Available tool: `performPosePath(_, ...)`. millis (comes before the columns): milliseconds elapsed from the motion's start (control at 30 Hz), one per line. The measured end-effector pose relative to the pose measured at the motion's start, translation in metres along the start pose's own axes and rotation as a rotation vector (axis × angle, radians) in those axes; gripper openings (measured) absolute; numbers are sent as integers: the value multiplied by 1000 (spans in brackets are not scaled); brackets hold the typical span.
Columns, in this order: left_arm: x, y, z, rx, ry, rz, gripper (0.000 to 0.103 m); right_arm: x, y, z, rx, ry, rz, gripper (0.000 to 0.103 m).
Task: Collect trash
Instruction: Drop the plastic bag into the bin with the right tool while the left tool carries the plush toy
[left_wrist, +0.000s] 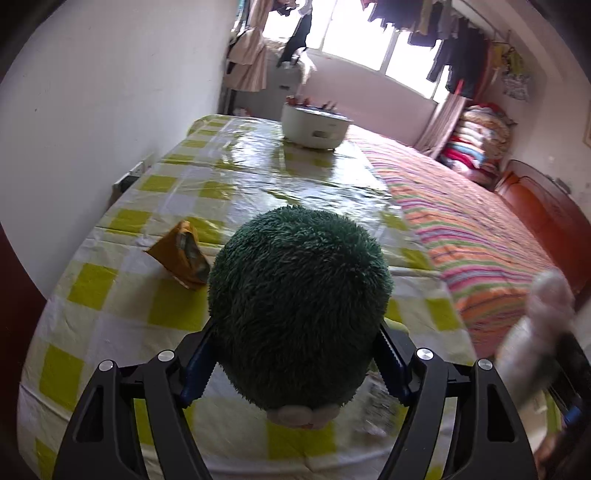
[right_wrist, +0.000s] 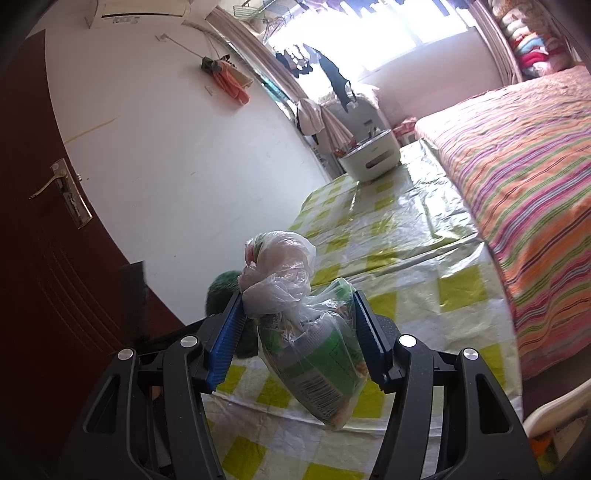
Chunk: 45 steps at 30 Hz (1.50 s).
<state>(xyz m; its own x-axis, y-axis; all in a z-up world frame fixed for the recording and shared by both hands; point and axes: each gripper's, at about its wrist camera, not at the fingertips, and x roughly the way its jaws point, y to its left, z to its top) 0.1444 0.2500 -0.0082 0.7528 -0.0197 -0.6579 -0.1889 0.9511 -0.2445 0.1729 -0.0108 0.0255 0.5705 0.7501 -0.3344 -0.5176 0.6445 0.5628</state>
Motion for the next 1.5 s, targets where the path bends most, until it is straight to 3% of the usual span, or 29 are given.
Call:
performPosePath(433,-20,-55,-34,113,15,-188,72,-55,-33,-4,60,-102,-101,57)
performPosePath(833,-24,-98,-55,218,32,-283,73,-121,-55,-21,106,-218,-208,57)
performPosePath(1200,-22,-139,-72,300,58,-355,73,-177,-69,-43,113,-364,-396,57)
performPosePath(1500,-22,-169,-85,363,64,-398,73,-206,-65,-57,107,-466,-490,63)
